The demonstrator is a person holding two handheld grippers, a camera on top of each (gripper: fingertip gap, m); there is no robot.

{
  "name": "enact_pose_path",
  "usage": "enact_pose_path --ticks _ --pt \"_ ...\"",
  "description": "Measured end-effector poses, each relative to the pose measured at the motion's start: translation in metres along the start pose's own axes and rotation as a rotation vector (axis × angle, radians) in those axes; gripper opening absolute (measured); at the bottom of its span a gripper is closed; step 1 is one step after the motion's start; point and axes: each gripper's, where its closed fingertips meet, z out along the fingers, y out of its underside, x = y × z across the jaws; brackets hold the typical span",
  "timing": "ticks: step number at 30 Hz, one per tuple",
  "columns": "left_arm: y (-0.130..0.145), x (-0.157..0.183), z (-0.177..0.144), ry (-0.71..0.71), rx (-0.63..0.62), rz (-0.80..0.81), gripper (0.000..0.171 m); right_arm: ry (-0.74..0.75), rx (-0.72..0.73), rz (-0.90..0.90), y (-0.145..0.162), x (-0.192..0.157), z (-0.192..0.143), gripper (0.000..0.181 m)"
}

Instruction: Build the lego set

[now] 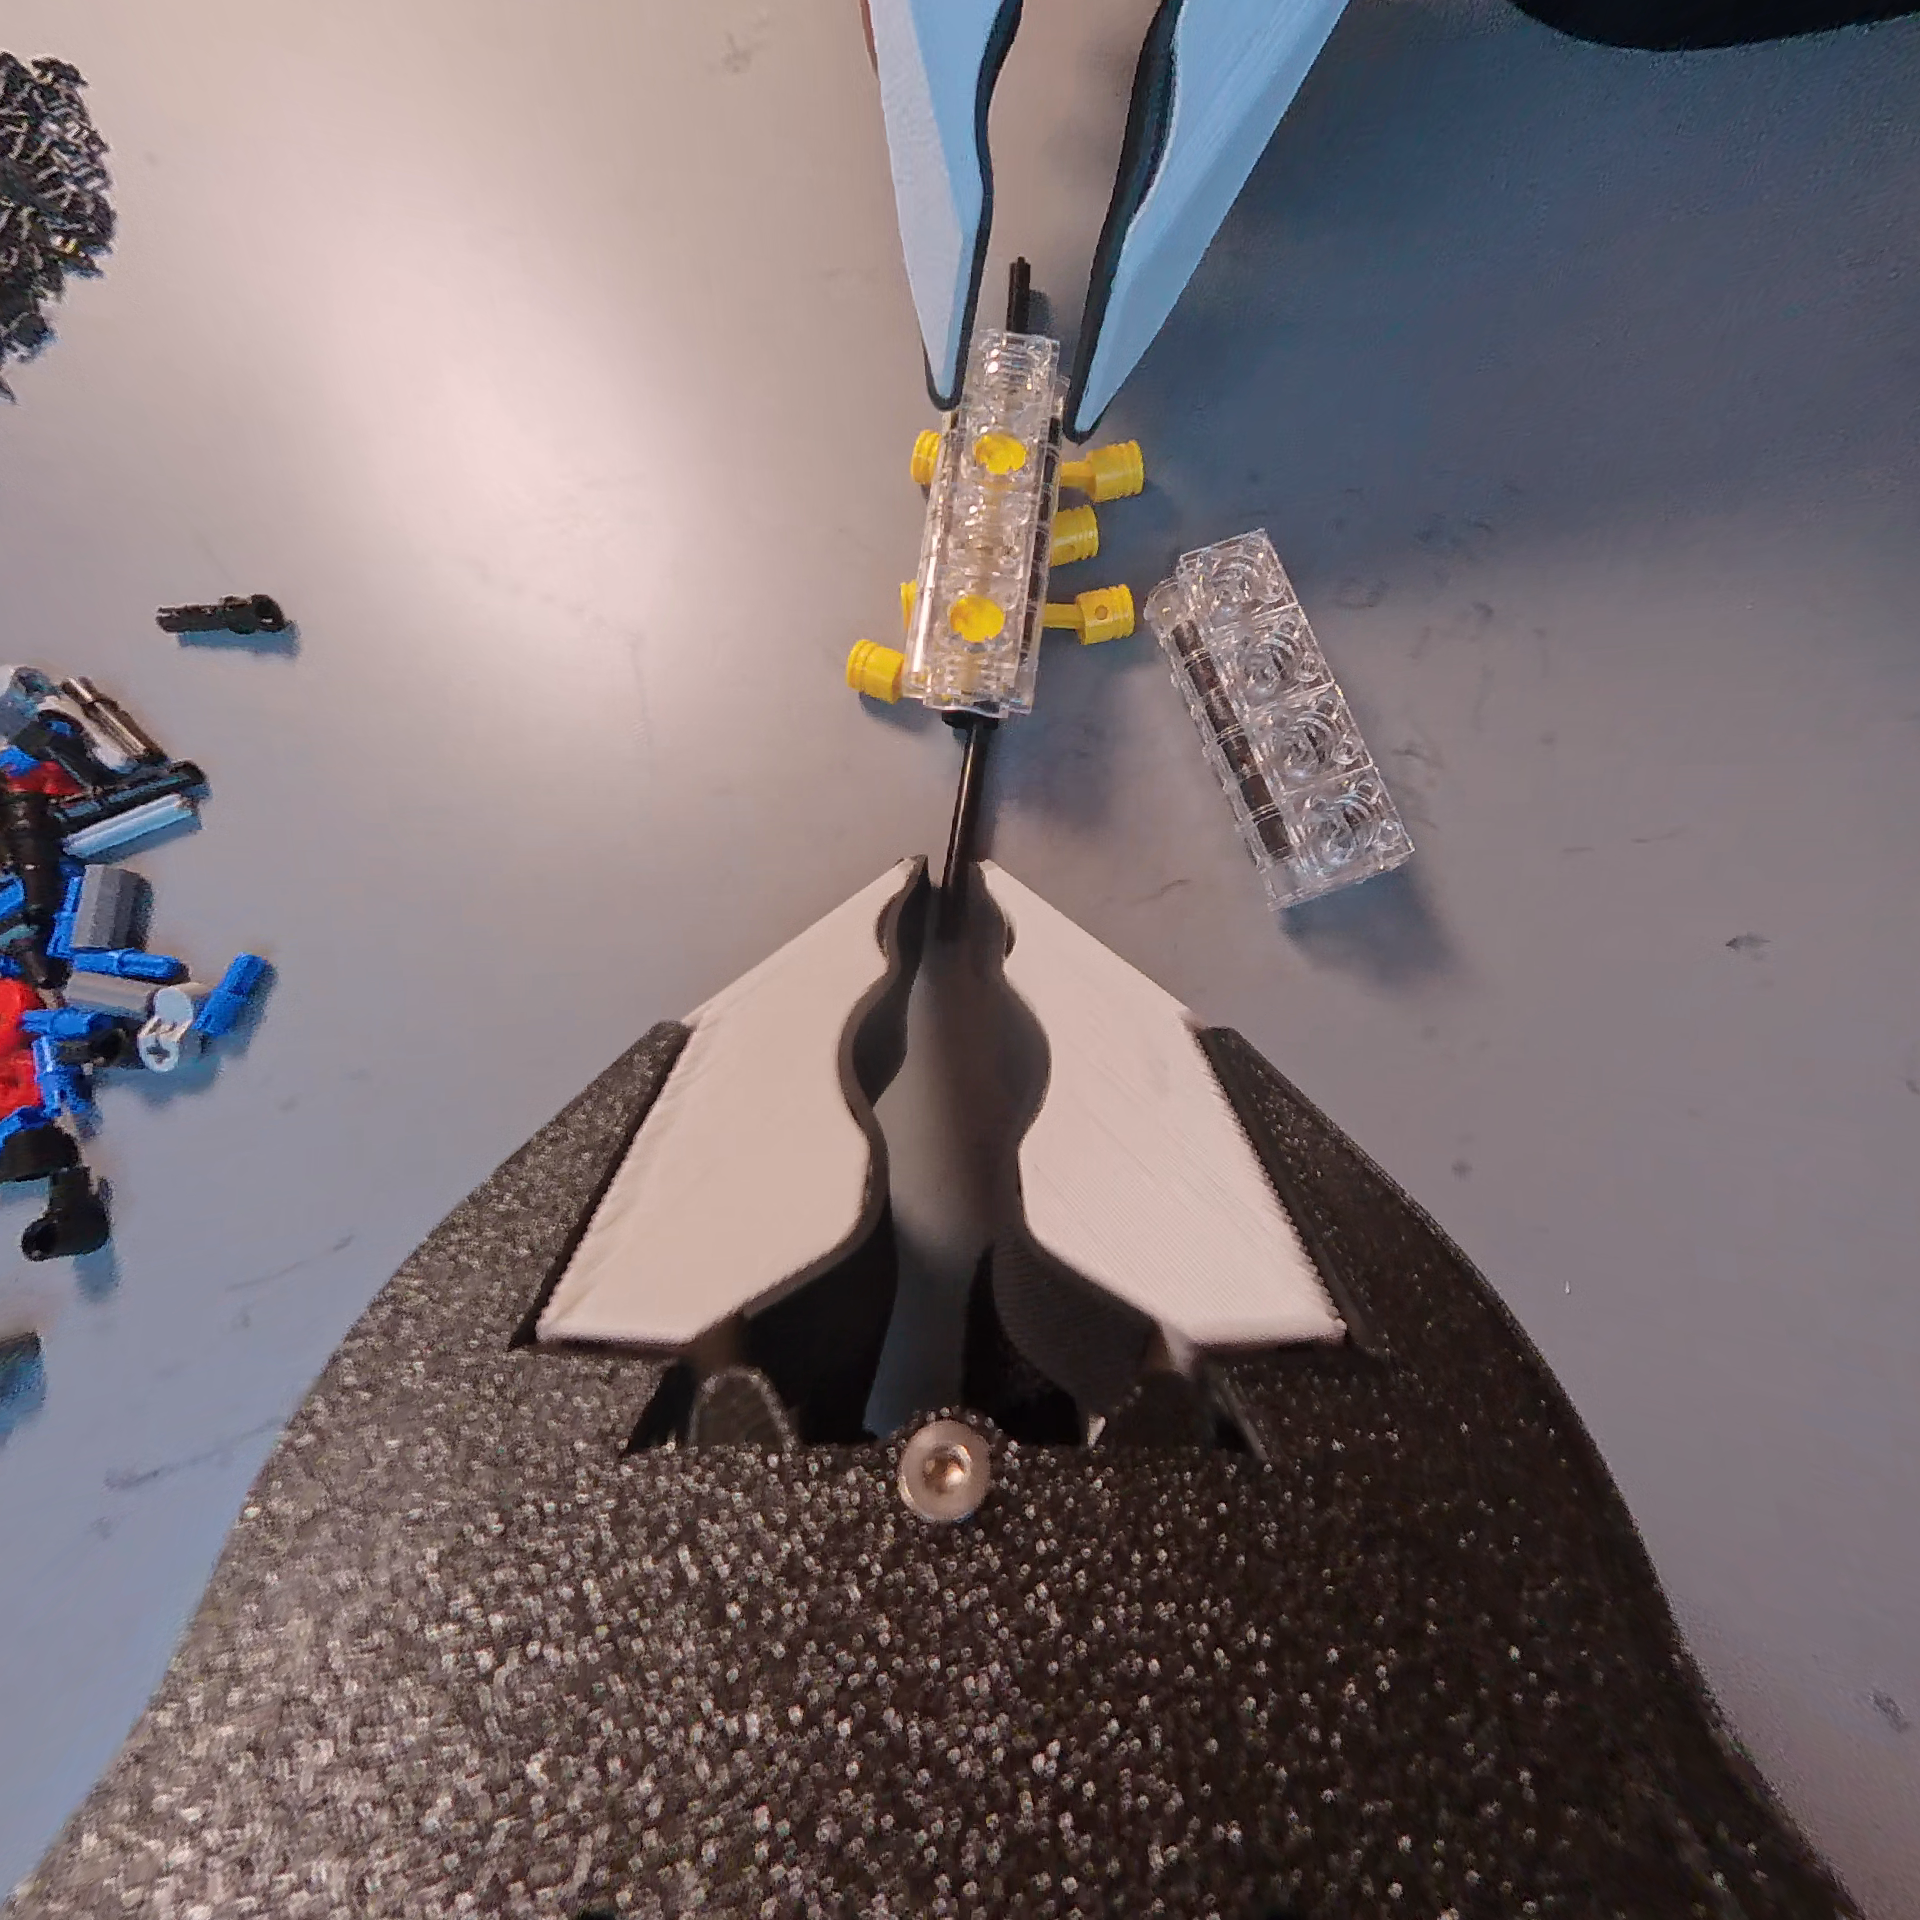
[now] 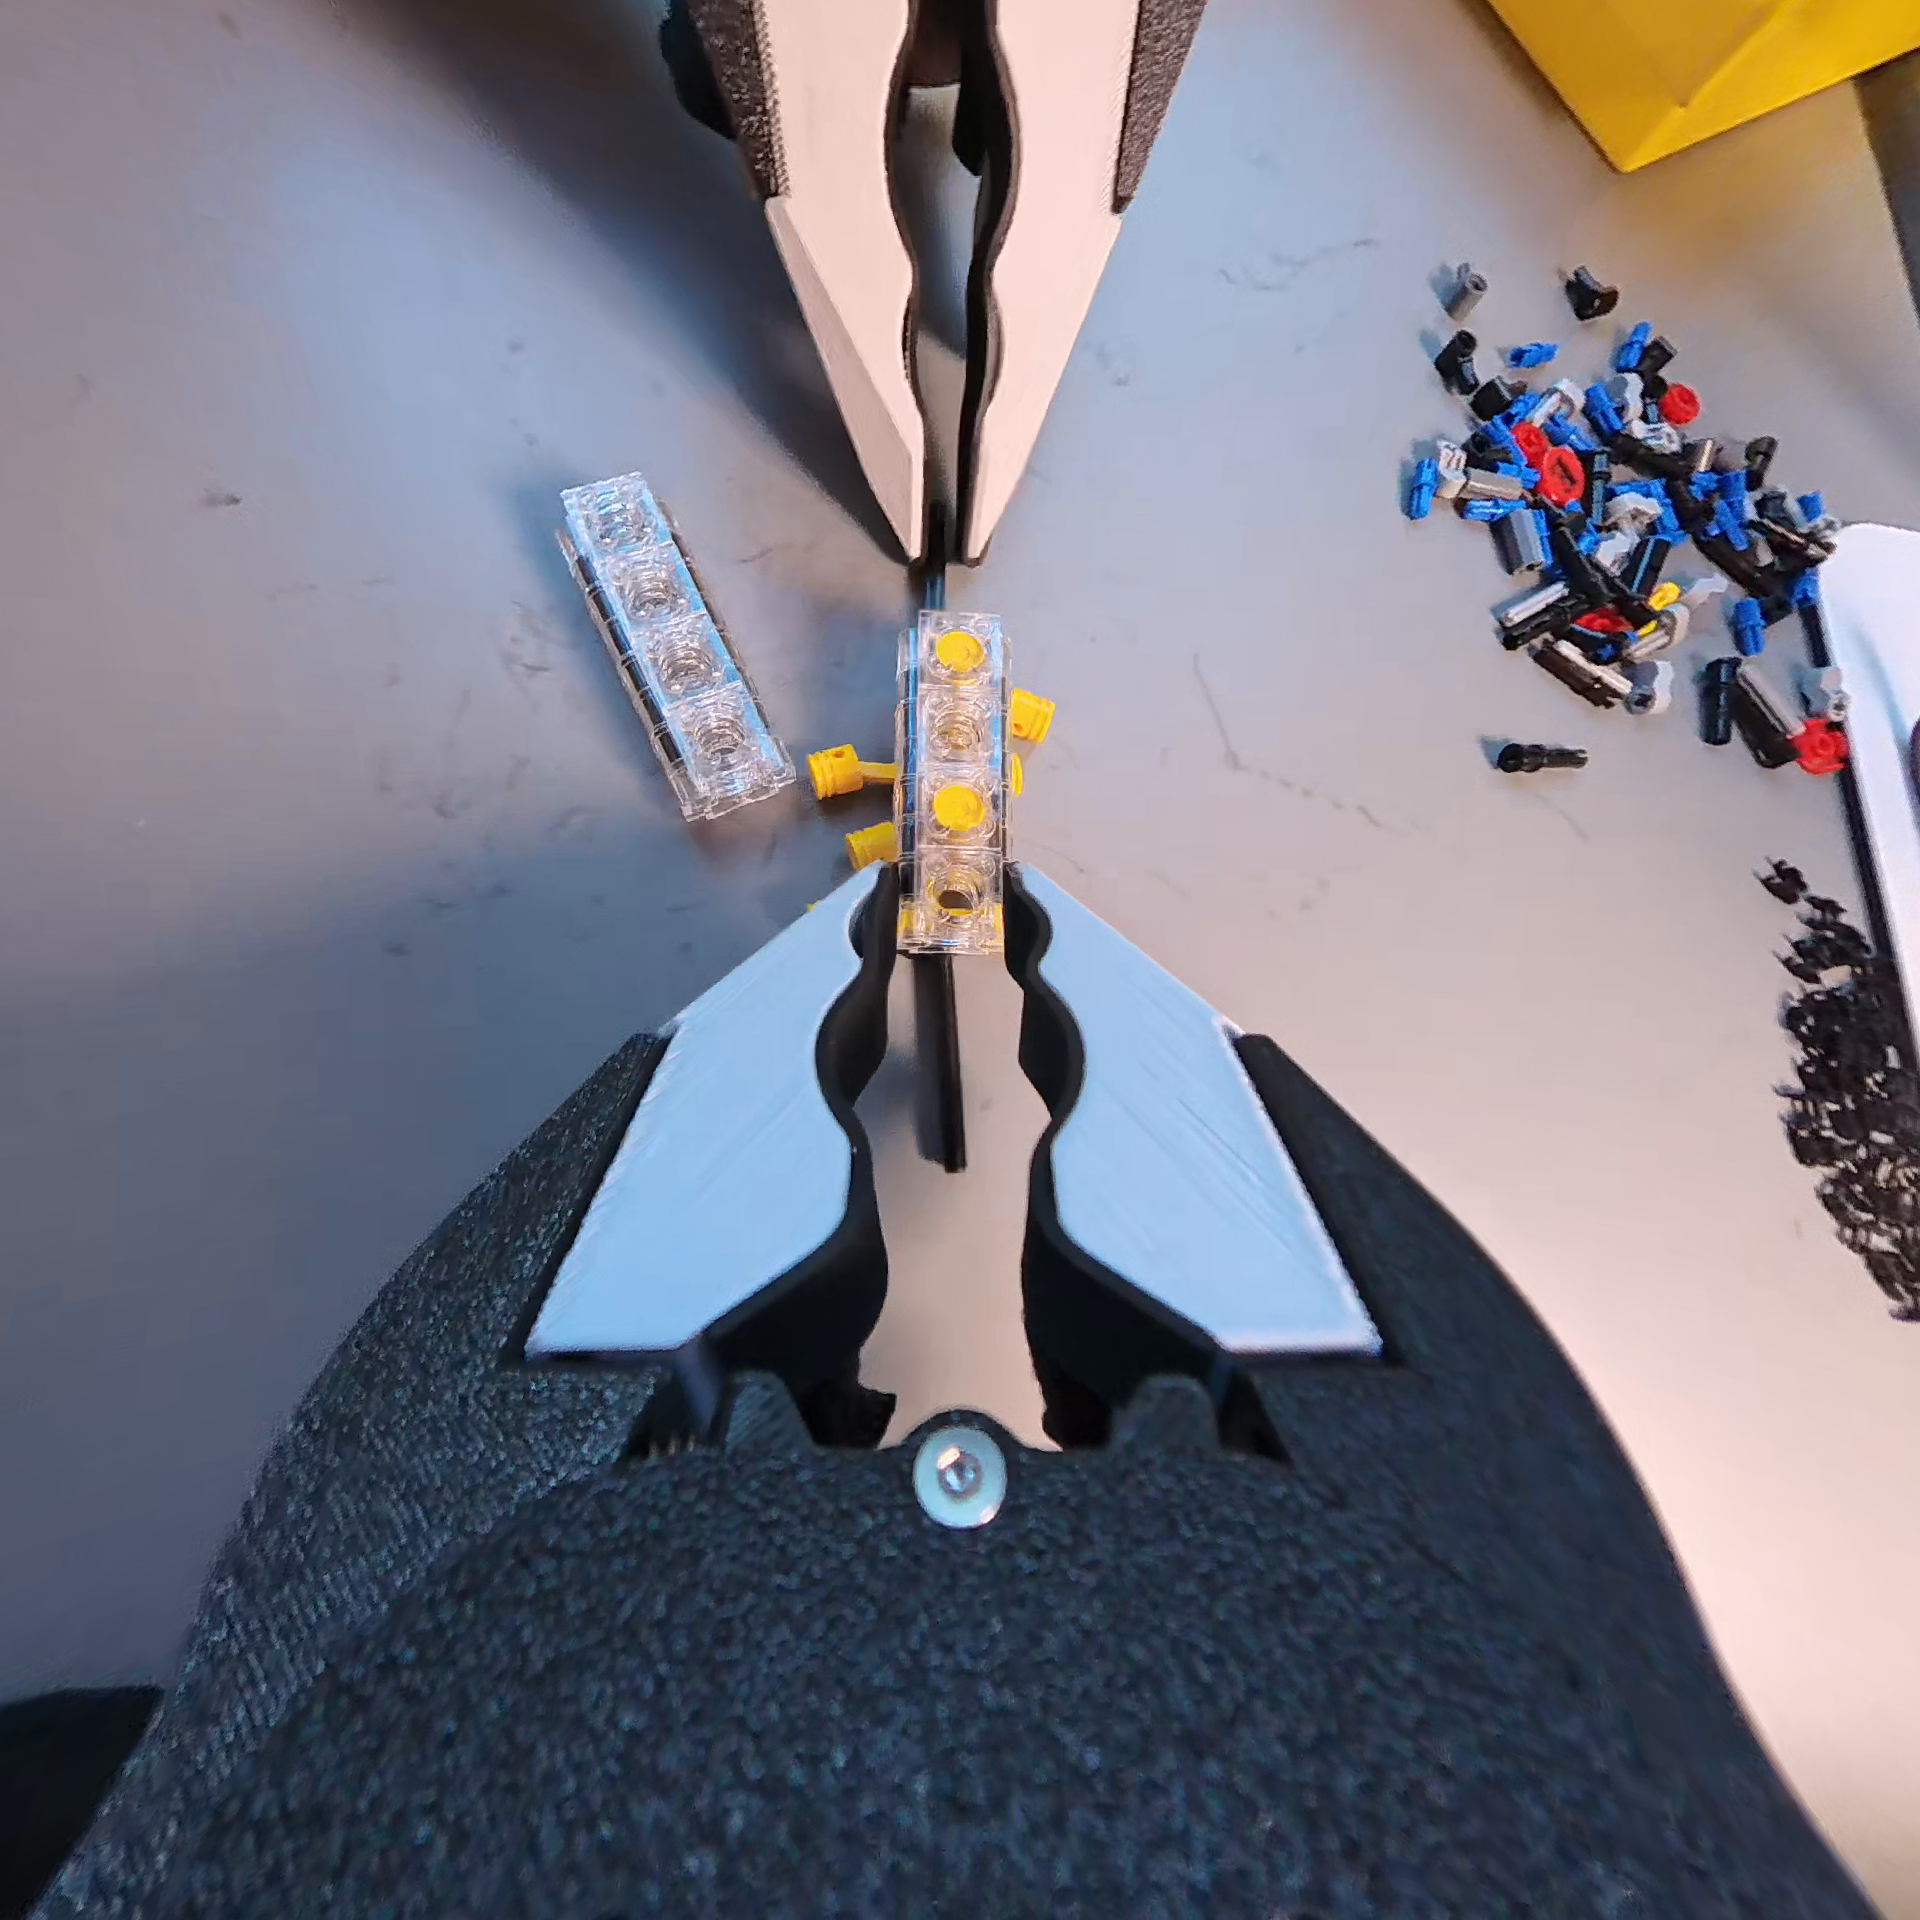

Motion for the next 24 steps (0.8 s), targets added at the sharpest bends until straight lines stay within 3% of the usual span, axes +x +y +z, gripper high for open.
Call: enact_pose_path --ticks 7,14,24 --pt "0.002 -0.004 -0.003 -0.014 -0.002 -0.009 0.015 -0.025 -0.016 -0.052 -0.003 0.001 0.003 0.019" --pt "-0.031 0.005 -0.006 0.049 0.163 -0.051 0.032 -0.009 0.013 -0.055 -0.004 0.000 0.004 0.019" --pt "-0.031 0.009 0.021 0.028 0.092 -0.001 0.025 0.020 0.029 -0.070 -0.005 -0.004 0.003 0.022"
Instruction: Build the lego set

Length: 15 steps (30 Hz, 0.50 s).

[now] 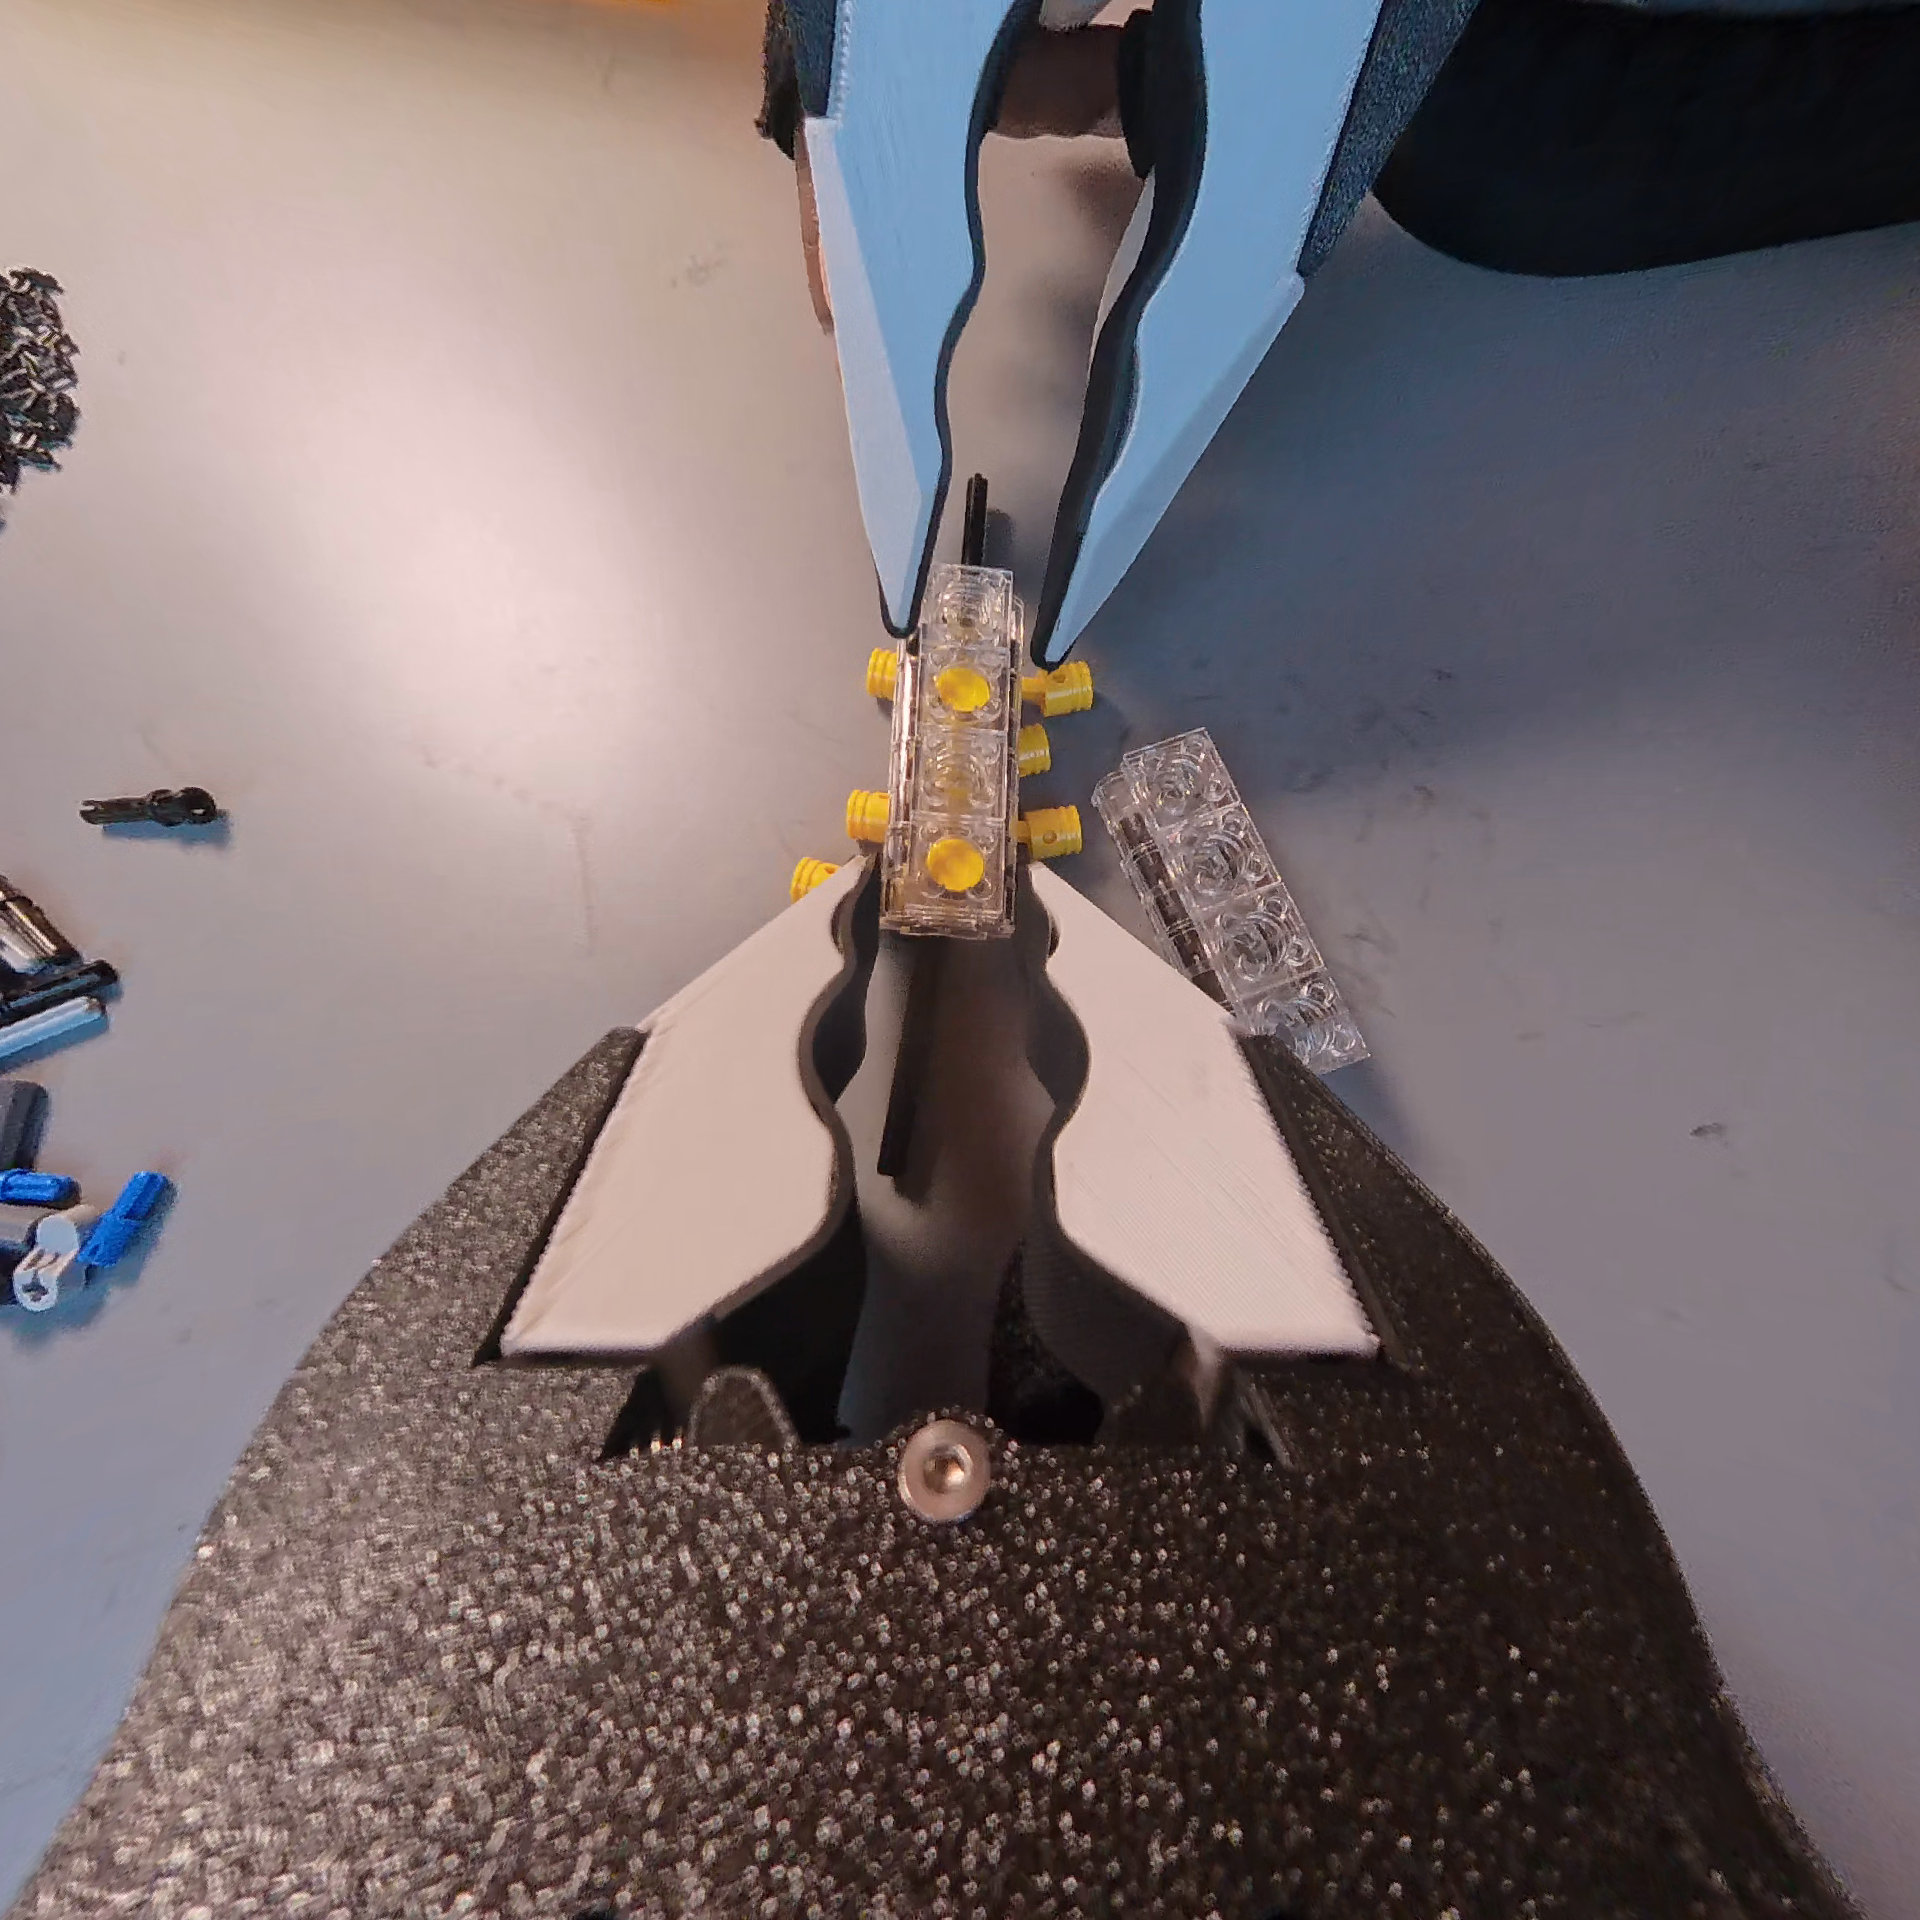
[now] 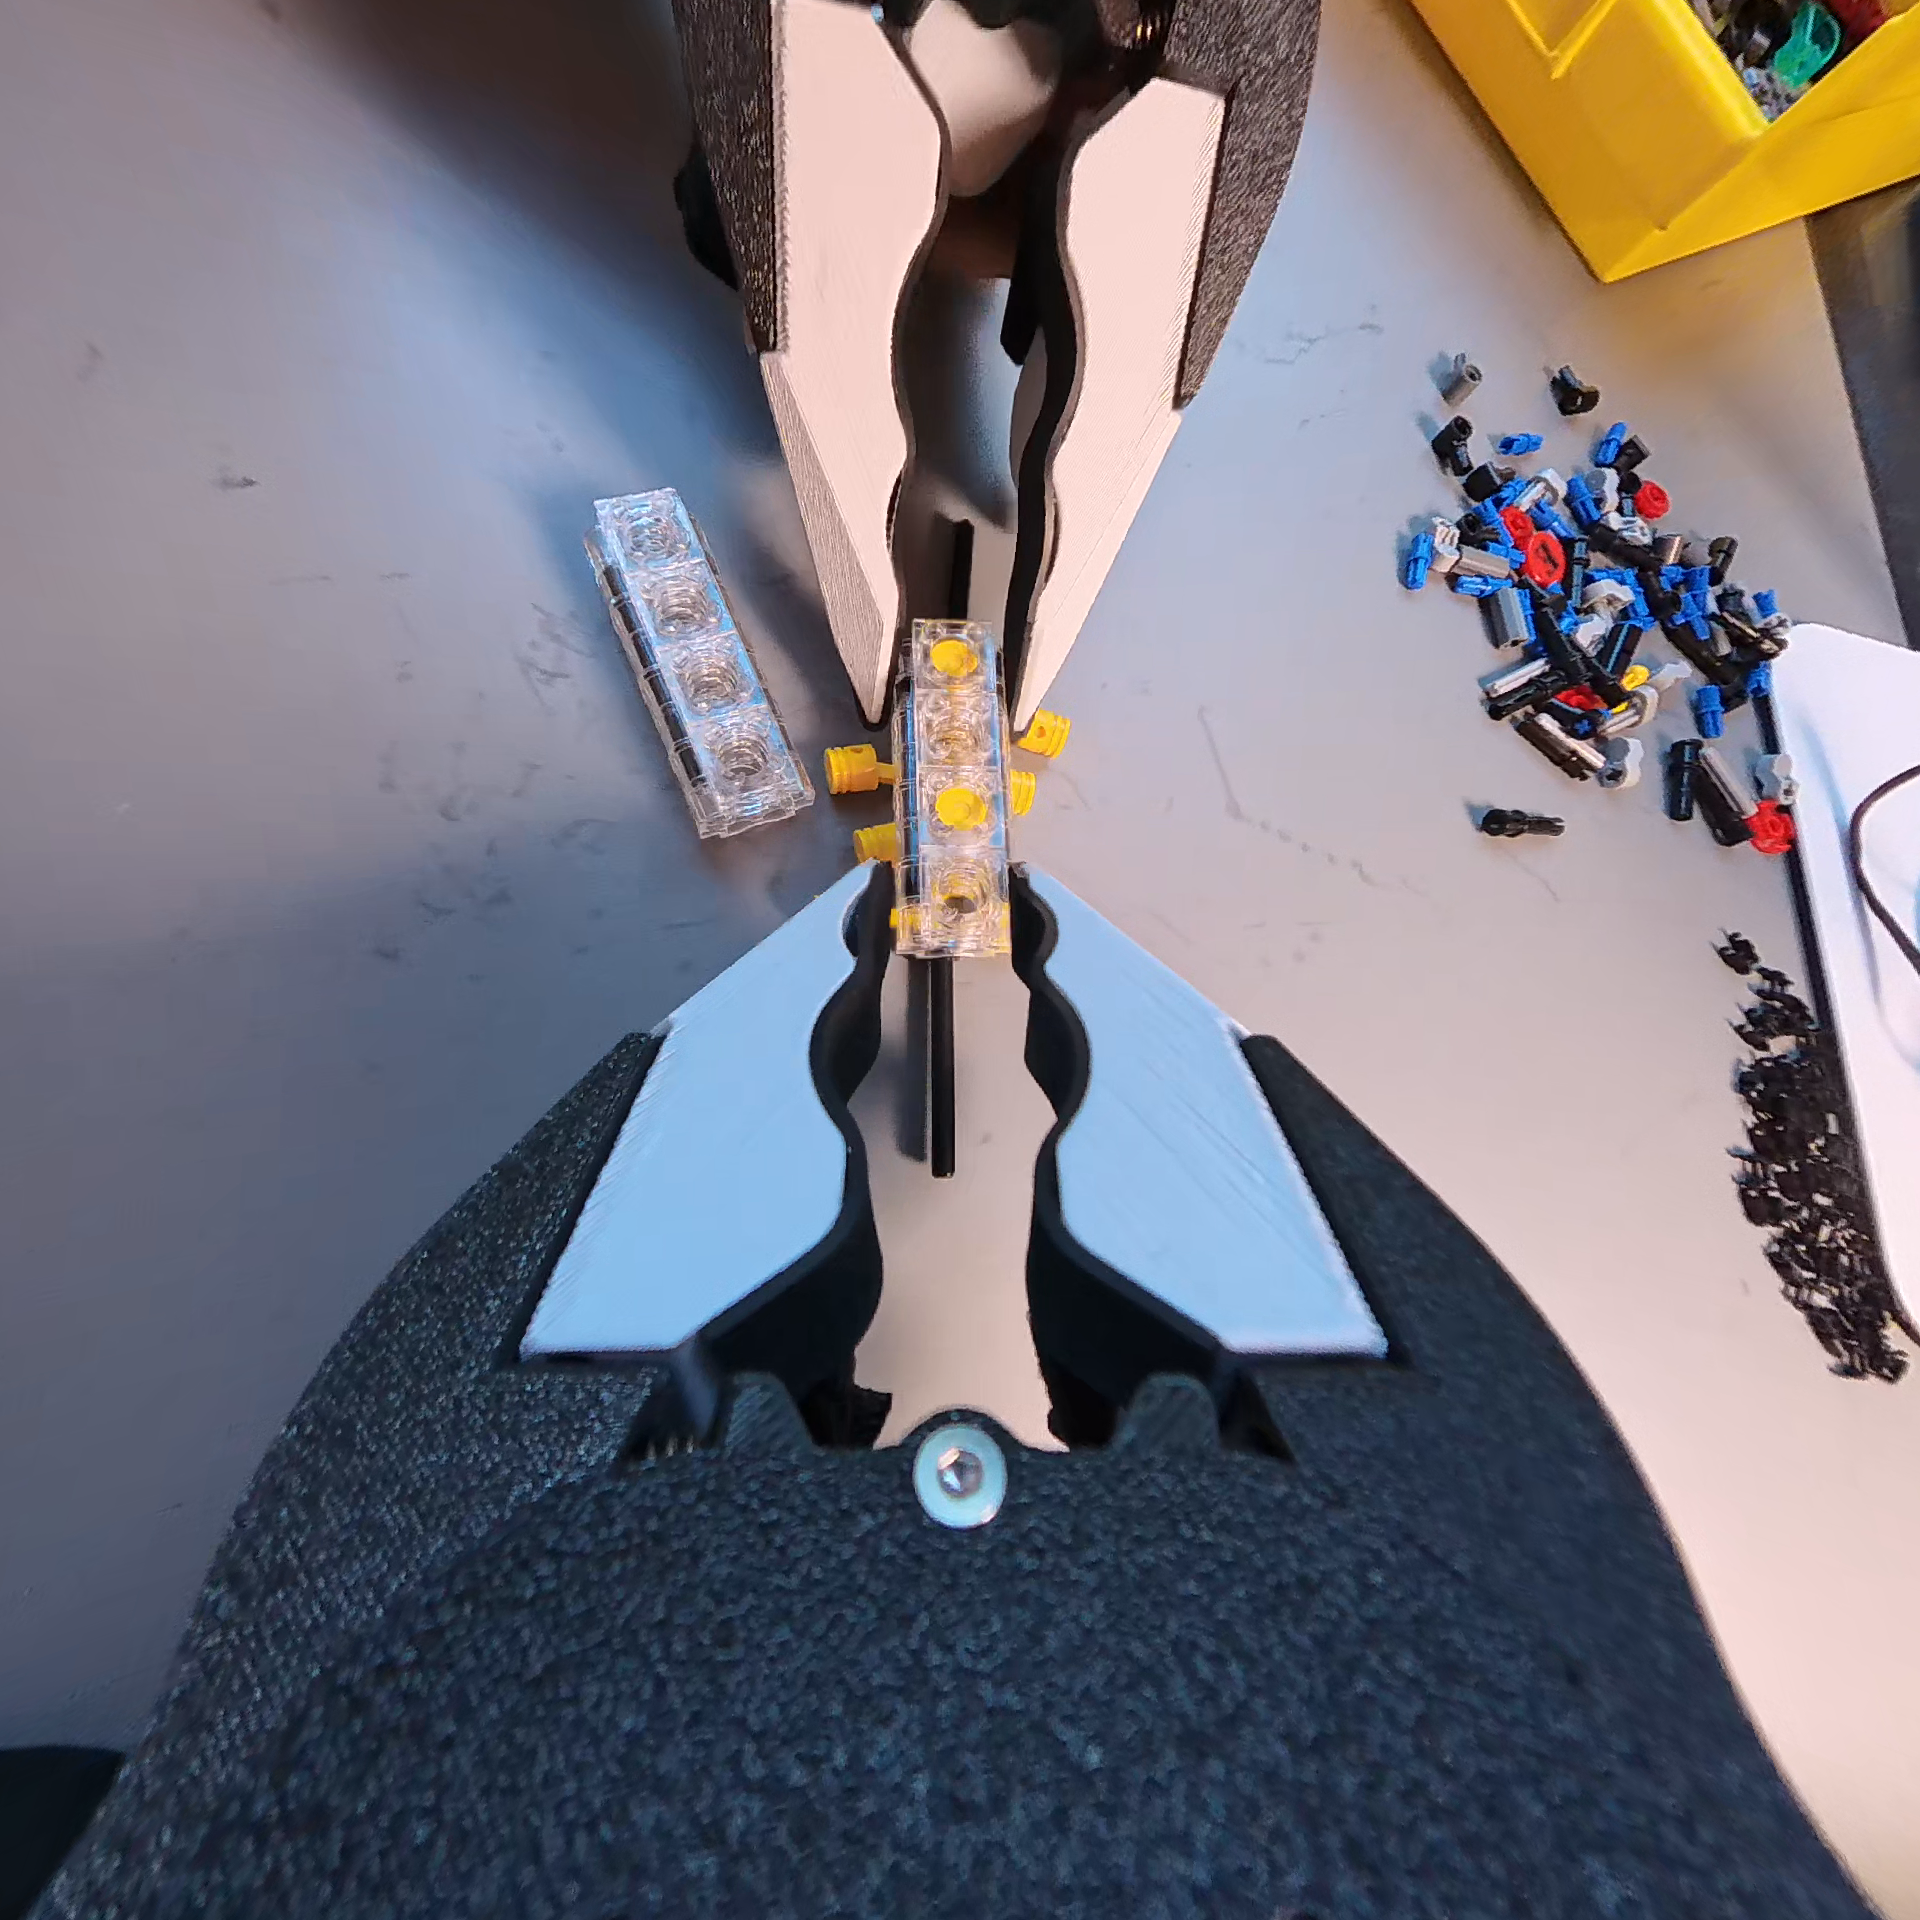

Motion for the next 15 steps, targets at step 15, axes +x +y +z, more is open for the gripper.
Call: enact_pose_path --ticks 15 --pt "-0.015 0.001 -0.010 0.012 0.087 -0.027 0.028 -0.012 0.031 0.033 0.001 0.001 0.002 0.021"
